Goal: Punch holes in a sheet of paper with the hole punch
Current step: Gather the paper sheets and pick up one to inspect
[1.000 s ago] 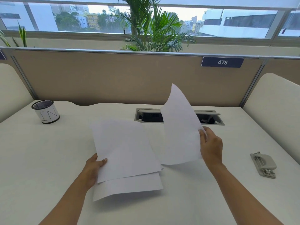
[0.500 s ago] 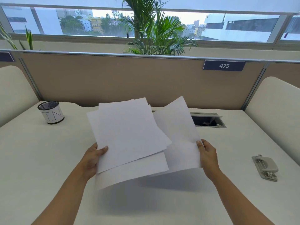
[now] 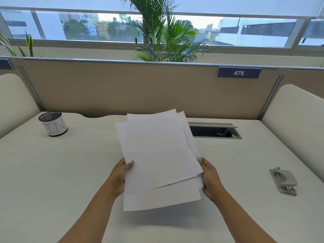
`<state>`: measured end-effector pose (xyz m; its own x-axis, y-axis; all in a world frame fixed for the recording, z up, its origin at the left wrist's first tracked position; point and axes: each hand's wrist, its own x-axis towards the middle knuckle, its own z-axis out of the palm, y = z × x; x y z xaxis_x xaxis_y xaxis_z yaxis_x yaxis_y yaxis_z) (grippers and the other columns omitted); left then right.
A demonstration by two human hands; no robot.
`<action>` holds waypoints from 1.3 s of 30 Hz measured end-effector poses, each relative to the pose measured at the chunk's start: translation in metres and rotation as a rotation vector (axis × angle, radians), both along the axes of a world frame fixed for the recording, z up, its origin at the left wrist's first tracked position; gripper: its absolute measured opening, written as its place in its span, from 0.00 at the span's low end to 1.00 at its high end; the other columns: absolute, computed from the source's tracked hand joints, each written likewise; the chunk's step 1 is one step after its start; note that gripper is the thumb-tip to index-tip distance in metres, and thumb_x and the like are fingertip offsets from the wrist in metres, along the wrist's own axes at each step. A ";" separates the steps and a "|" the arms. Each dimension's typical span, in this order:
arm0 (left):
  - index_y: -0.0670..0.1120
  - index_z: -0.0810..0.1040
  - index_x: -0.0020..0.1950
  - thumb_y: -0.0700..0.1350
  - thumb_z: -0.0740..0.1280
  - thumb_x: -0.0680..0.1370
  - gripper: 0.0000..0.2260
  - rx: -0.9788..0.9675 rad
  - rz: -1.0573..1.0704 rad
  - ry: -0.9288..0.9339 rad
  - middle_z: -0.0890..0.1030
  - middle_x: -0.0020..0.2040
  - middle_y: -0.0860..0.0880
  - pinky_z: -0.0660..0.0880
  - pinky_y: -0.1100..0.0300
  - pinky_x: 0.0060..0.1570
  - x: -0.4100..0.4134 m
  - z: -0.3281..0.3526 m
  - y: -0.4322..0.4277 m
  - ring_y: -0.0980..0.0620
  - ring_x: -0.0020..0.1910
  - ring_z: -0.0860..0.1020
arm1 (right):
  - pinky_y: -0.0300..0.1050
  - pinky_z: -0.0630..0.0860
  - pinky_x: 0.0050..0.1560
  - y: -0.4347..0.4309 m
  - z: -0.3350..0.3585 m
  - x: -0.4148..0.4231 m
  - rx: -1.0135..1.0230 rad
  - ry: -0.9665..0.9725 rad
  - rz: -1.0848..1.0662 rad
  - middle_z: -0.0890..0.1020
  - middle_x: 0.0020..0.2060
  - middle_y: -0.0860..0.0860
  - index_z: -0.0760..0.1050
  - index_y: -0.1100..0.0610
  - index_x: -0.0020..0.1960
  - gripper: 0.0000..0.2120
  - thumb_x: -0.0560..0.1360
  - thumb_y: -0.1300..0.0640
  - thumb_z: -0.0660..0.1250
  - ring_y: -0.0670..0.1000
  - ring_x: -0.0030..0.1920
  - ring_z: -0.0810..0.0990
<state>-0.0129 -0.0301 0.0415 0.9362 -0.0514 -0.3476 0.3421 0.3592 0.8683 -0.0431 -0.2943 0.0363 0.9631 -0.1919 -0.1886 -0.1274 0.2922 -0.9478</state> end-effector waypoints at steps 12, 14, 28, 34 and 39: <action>0.47 0.77 0.57 0.34 0.63 0.77 0.13 0.082 -0.032 -0.171 0.83 0.50 0.46 0.79 0.51 0.45 -0.003 0.005 0.004 0.44 0.48 0.82 | 0.52 0.76 0.58 -0.022 0.007 0.002 -0.099 0.217 0.279 0.83 0.53 0.52 0.77 0.52 0.58 0.26 0.77 0.37 0.50 0.55 0.56 0.81; 0.45 0.78 0.57 0.34 0.63 0.76 0.12 0.094 -0.049 -0.186 0.84 0.50 0.45 0.79 0.51 0.44 -0.003 0.005 0.005 0.45 0.47 0.82 | 0.50 0.77 0.55 -0.023 0.013 0.005 -0.162 0.208 0.302 0.84 0.52 0.51 0.78 0.51 0.56 0.23 0.74 0.37 0.55 0.55 0.54 0.81; 0.47 0.78 0.56 0.38 0.63 0.77 0.11 0.038 -0.139 -0.318 0.85 0.50 0.48 0.81 0.57 0.40 0.002 0.022 -0.008 0.48 0.46 0.84 | 0.45 0.81 0.44 0.004 0.027 0.012 -0.071 -0.078 0.089 0.85 0.48 0.53 0.79 0.55 0.52 0.10 0.71 0.55 0.69 0.54 0.47 0.84; 0.50 0.79 0.53 0.38 0.67 0.73 0.11 0.127 -0.082 -0.437 0.86 0.45 0.54 0.80 0.64 0.40 0.010 0.033 -0.010 0.55 0.43 0.83 | 0.51 0.80 0.47 0.002 0.038 0.015 -0.106 -0.162 0.005 0.84 0.45 0.55 0.80 0.55 0.47 0.05 0.71 0.56 0.70 0.57 0.44 0.82; 0.52 0.82 0.47 0.43 0.74 0.66 0.12 0.209 -0.112 -0.431 0.86 0.44 0.54 0.79 0.66 0.38 0.008 0.029 -0.012 0.57 0.42 0.83 | 0.48 0.80 0.45 0.003 0.031 0.011 -0.192 -0.145 0.075 0.85 0.43 0.51 0.81 0.52 0.46 0.06 0.69 0.56 0.72 0.56 0.44 0.82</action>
